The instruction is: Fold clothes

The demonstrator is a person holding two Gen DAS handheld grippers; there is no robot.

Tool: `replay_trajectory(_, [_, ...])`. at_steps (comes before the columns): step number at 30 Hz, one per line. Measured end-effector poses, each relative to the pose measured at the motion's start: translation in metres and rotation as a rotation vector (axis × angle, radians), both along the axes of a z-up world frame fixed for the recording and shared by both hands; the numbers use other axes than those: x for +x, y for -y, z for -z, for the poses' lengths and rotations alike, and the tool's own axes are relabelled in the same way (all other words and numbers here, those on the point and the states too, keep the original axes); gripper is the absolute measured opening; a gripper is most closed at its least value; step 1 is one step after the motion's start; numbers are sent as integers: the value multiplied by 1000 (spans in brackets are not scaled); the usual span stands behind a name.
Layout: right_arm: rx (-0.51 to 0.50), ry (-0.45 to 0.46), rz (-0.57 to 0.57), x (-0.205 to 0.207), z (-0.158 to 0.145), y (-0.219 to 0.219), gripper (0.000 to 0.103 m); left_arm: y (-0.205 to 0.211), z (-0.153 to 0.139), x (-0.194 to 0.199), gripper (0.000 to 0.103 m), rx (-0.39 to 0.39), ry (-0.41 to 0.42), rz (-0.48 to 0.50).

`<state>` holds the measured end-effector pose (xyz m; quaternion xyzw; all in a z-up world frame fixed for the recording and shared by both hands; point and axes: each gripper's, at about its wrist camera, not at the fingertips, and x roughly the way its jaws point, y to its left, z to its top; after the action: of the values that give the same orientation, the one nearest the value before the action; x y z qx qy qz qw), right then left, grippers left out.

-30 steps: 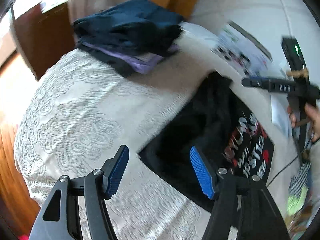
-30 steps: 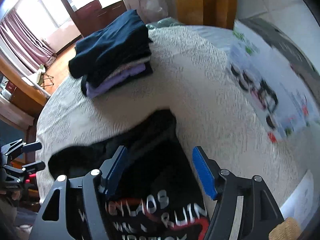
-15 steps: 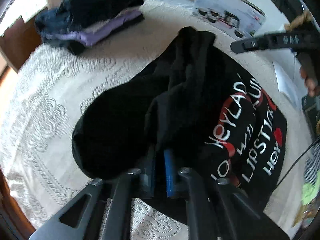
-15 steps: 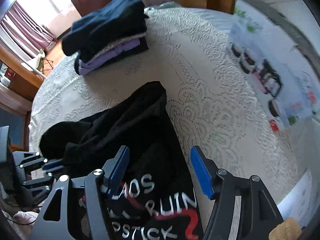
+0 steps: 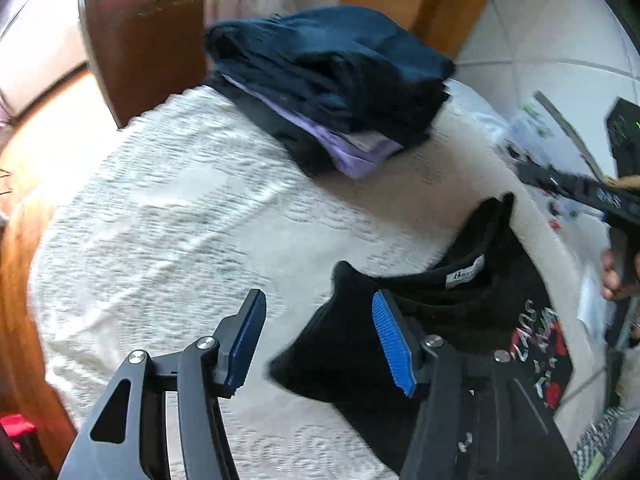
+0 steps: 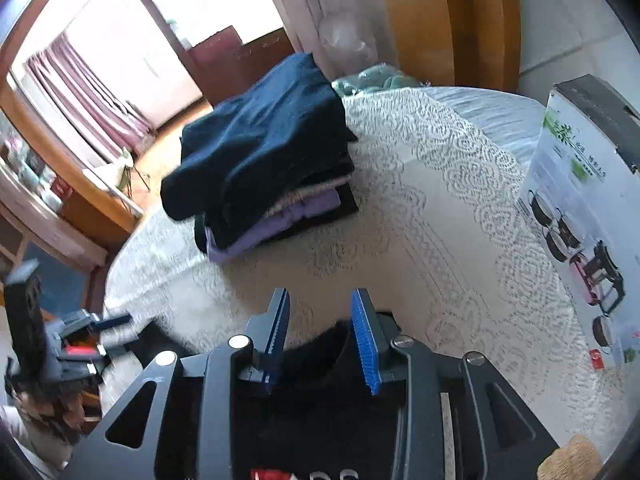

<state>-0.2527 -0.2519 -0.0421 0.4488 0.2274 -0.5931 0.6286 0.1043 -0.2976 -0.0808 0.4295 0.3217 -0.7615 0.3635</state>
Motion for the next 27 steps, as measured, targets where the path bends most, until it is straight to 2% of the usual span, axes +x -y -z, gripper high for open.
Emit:
replay_trajectory(3, [50,-41,-25,7,3,-13,33,0,-4,8,57,0,-2,-17])
replay_trajectory(6, [87,-84,-30,12,3,-42,33,-11,-3,11,57,28,-4,28])
replay_trajectory(14, [155,-116,155,-6,-12,-202,33,-87,19,-5,57,119,47,187])
replay_trajectory(18, [151,-134,224,-12,-26,-281,37,-133,20,-10,57,125,71,236])
replay_trajectory(21, [122,-157,224,-13,-28,-327,54,-168,17,-9,64,106,68,220])
replay_trajectory(27, [47,-120,139,-8,-1,-353,54,-241,24,-26,66,49,70,173])
